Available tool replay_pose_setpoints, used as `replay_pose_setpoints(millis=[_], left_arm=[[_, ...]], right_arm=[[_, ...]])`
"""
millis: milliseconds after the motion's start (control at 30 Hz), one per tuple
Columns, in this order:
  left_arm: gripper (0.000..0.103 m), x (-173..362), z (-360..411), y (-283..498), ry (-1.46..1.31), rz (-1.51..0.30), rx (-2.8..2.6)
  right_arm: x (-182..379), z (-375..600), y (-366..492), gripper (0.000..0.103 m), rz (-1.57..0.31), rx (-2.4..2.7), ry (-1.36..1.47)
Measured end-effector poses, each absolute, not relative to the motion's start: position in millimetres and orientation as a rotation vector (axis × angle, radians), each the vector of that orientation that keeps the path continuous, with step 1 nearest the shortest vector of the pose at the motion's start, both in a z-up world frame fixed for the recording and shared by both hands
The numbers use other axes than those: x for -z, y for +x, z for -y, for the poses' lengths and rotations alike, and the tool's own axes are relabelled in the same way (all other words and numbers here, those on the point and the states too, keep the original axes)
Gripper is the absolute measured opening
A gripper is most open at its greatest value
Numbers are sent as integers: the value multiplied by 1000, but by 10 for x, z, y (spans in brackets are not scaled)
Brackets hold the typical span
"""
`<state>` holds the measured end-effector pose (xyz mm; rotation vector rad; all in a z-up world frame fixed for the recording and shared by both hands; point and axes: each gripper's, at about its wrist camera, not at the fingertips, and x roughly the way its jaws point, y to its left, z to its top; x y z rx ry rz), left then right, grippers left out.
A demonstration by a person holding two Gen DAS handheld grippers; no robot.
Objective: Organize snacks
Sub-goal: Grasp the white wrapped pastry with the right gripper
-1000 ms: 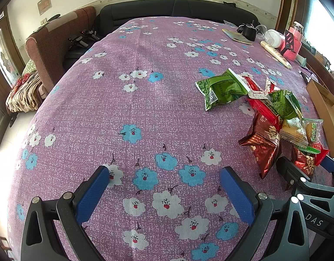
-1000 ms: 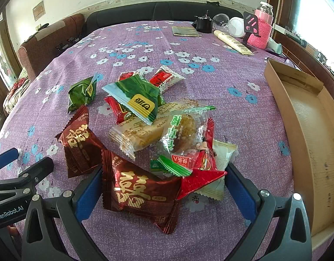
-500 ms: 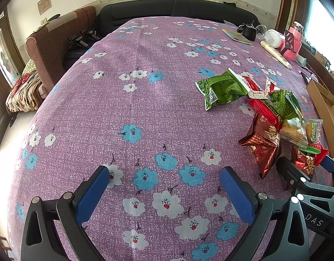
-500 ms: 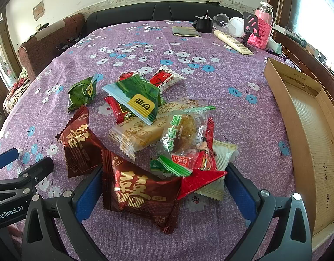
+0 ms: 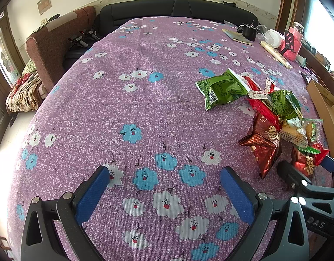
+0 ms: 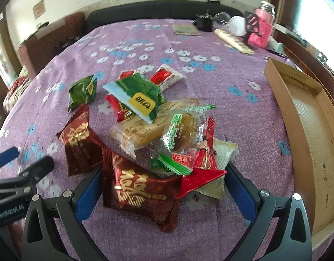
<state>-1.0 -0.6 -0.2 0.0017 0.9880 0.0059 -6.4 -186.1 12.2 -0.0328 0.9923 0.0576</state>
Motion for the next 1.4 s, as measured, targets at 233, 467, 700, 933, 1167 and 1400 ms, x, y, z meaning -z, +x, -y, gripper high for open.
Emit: replay_pose_setpoints(millis=[233,467,700,933,1167,1400], left_arm=[[103,2,6,-10,2,-988,-6],[103,5,3,-11,1,-988,-5],[103,5,2,-12,1,-988,-5],[103,5,3,-12,1,-988,-5],[103,5,2,-11,1,-988,-5],[103,5,1,-11,1,-988,-5]], right_arm=[[-168,1987,-221,102,-1054,-169,-8],[-493,2083,-513,96,-1029,-298,37],[-814,2349,-667,96,-1003,-491,287],[-1108,2457,-712,96,-958,-598,475],[-1438,2635,-717,96,-820,-558,417],[-1284,3041,-490,91,-859,-462,621]])
